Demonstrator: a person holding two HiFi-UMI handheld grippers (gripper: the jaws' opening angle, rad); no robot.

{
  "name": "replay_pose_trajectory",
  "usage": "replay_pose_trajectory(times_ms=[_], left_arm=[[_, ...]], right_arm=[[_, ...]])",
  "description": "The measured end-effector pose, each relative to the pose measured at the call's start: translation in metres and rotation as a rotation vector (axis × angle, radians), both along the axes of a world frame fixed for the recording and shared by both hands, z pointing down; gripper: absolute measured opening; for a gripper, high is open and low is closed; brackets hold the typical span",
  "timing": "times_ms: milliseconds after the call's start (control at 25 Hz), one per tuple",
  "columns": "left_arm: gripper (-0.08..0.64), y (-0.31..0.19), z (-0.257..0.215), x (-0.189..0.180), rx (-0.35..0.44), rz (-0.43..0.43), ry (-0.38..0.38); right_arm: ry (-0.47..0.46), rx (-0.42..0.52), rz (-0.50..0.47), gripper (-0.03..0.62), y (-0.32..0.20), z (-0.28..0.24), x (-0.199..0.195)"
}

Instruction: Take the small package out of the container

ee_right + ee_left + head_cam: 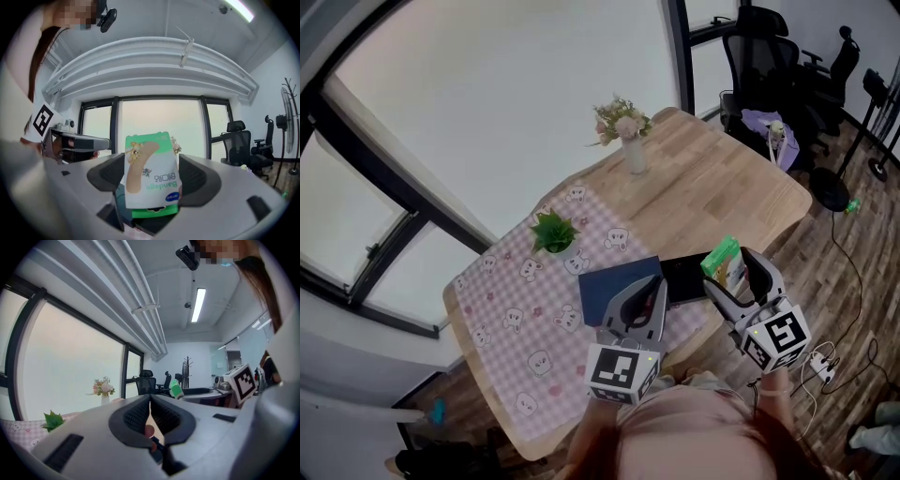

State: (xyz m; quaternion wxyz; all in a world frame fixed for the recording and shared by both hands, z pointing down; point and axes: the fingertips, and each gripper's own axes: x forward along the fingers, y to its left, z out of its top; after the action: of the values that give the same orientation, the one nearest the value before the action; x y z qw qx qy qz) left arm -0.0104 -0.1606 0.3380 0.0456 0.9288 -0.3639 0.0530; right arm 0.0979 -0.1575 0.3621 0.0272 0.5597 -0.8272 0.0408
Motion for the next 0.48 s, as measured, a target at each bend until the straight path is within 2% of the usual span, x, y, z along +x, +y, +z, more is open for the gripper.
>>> replay_pose_trajectory(times_ms=[480], left_arm=[[0.014, -0.010, 0.002, -0.014, 0.001, 0.029, 0.031]], right_arm=[[0.019, 0.036, 0.094, 0.353, 0.000, -0.008, -0.005]])
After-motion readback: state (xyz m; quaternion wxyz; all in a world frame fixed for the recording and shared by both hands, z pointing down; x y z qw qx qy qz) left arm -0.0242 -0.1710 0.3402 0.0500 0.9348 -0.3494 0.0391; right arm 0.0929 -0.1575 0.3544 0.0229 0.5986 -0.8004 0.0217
